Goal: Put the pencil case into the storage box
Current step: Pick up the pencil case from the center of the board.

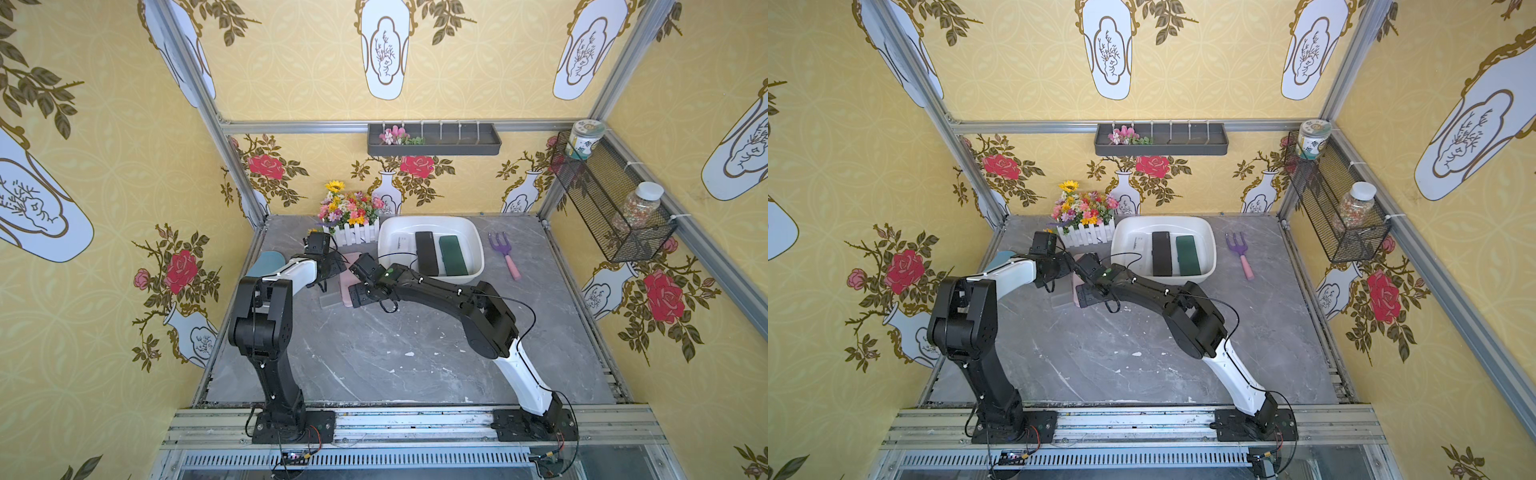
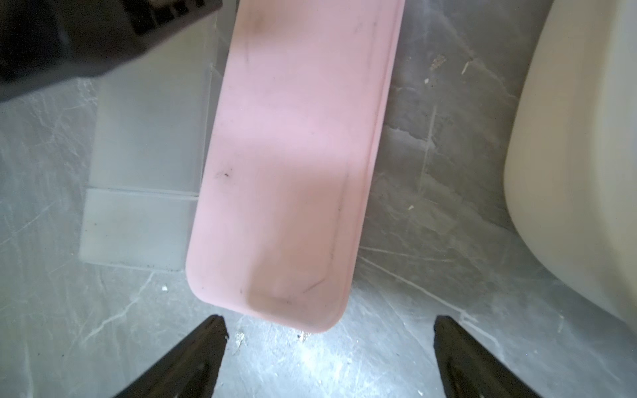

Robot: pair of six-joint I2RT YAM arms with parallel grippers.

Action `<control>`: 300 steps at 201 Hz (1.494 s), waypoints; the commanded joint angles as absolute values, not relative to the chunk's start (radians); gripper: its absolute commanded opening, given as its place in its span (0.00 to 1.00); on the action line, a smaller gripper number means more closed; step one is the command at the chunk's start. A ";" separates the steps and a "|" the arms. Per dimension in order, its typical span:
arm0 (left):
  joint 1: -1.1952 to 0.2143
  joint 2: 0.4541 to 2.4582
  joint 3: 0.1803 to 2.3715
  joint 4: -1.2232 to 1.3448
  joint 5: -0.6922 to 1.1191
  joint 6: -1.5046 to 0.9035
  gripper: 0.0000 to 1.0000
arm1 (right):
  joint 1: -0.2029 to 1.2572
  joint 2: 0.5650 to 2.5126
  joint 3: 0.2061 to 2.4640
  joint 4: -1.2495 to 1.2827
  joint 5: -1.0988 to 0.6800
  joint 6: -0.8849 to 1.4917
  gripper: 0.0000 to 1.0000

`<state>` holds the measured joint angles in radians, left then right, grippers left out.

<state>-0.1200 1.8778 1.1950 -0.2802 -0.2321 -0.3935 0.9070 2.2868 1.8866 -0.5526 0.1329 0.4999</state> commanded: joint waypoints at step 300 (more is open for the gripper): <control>-0.081 1.875 1.153 -0.298 -0.219 -0.369 0.78 | 0.910 2.133 1.679 -0.497 0.166 0.501 0.97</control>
